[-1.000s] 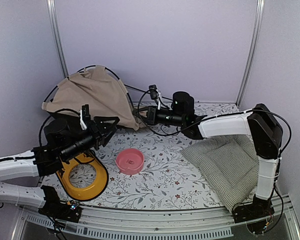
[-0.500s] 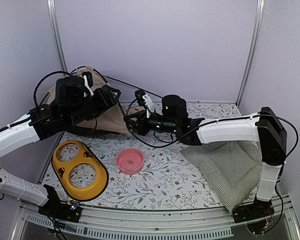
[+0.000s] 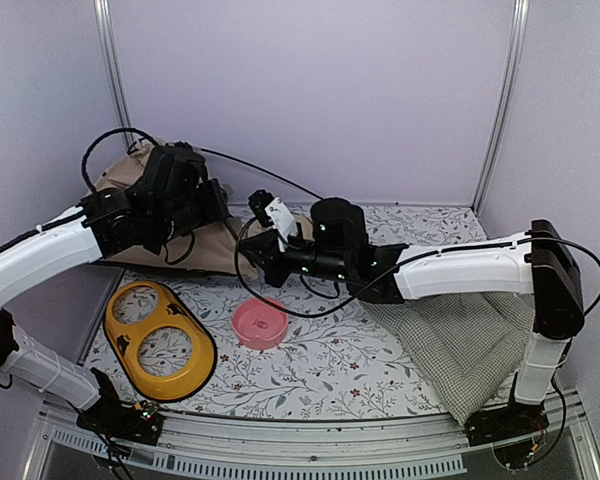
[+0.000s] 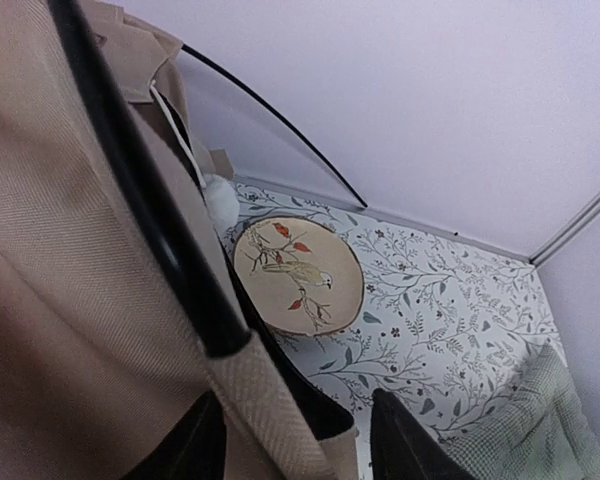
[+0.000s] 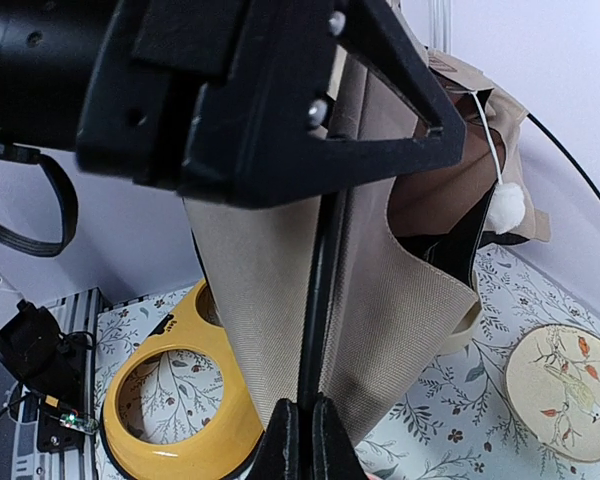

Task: Set up the pet tent

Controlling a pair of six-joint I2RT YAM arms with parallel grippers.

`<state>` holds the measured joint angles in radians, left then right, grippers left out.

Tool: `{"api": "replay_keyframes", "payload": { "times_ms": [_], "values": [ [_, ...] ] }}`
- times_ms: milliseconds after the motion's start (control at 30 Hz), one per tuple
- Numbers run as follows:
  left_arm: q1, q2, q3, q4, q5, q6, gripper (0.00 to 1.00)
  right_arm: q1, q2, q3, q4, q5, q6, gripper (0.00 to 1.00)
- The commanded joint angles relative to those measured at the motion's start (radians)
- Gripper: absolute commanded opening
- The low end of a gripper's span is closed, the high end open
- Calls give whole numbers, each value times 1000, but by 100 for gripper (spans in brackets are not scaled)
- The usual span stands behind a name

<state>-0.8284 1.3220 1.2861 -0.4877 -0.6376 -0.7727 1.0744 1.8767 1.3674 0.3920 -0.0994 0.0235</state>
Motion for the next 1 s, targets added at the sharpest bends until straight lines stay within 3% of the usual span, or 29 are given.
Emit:
{"api": "replay_keyframes", "payload": {
  "times_ms": [0,133,367,433,500,767,967],
  "values": [
    [10,11,42,6,-49,60,42,19,-85,18,33,26,-93,0],
    [-9,16,79,30,-55,106,3,19,-136,1,26,18,-96,0],
    [-81,34,172,70,-87,216,0,19,-203,-8,-5,-22,-90,0],
    [-98,36,189,97,-77,253,0,19,-221,-8,-17,-26,-86,6],
    [-109,30,193,142,-46,300,0,19,-238,-8,-33,-33,-83,15],
    [-96,-22,145,313,166,488,0,6,-349,-41,-130,-27,-89,74],
    [-37,-95,53,414,403,576,0,-22,-490,-110,-212,-16,-101,92]
  ]
}}
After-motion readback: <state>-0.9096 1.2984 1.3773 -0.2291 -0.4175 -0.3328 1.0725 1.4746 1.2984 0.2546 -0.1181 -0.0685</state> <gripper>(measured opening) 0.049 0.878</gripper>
